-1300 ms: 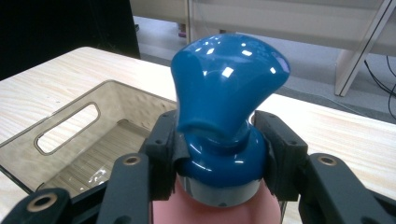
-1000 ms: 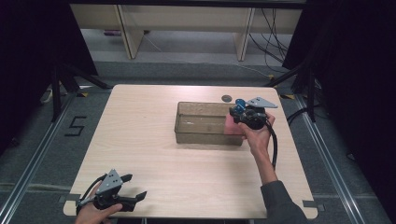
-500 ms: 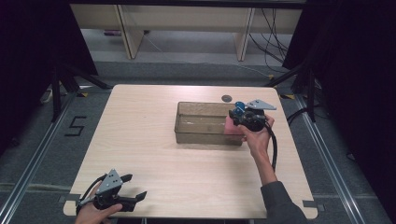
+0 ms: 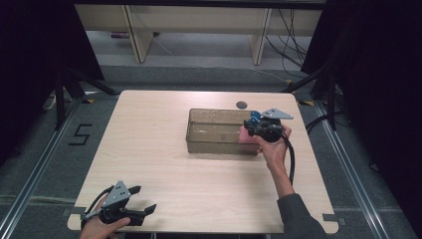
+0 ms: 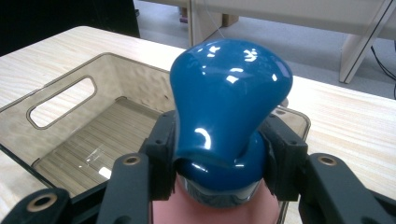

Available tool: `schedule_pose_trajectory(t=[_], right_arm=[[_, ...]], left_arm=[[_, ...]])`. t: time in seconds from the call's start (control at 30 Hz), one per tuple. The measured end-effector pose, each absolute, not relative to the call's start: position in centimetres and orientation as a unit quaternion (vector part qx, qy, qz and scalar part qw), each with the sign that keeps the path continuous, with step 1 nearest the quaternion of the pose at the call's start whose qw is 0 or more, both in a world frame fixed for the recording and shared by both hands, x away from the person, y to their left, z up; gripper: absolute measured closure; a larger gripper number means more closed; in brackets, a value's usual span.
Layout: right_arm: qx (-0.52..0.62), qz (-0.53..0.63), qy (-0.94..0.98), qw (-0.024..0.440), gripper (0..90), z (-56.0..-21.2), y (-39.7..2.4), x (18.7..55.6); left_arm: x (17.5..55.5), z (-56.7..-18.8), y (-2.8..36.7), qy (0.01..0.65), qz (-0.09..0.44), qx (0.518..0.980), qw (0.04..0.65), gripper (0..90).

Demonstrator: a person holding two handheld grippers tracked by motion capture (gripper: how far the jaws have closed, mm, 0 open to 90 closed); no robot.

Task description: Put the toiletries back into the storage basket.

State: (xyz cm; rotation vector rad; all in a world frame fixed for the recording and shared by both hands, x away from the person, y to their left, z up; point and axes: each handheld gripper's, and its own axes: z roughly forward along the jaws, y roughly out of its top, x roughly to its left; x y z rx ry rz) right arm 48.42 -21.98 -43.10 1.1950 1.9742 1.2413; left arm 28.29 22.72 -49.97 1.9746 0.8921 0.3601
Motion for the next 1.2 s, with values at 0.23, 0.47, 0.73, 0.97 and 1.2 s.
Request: schedule_pose_trajectory(t=[0.23, 0.47, 0.73, 0.97, 1.2], right_arm=[[0.441, 0.456, 0.728, 0.260, 53.3, -43.5, -21.9, 48.4], [0.479, 0.479, 0.696, 0.237, 35.7, -43.6, -22.0, 47.7], [0.496, 0.498, 0.681, 0.205, 25.2, -44.0, -22.9, 47.7], [0.483, 0.497, 0.686, 0.222, 23.4, -43.2, -23.2, 47.2], [0.486, 0.500, 0.683, 0.218, 24.0, -42.9, -23.4, 46.8]], left_arm=[[28.3, -49.9, 22.7, 0.359, 0.148, 0.801, 0.455, 14.8], [28.2, -49.8, 22.7, 0.355, 0.149, 0.799, 0.462, 14.8], [28.2, -49.8, 22.8, 0.359, 0.148, 0.799, 0.460, 14.8], [28.1, -49.8, 22.8, 0.363, 0.150, 0.798, 0.457, 14.8], [28.2, -49.9, 22.8, 0.359, 0.150, 0.799, 0.459, 14.8]])
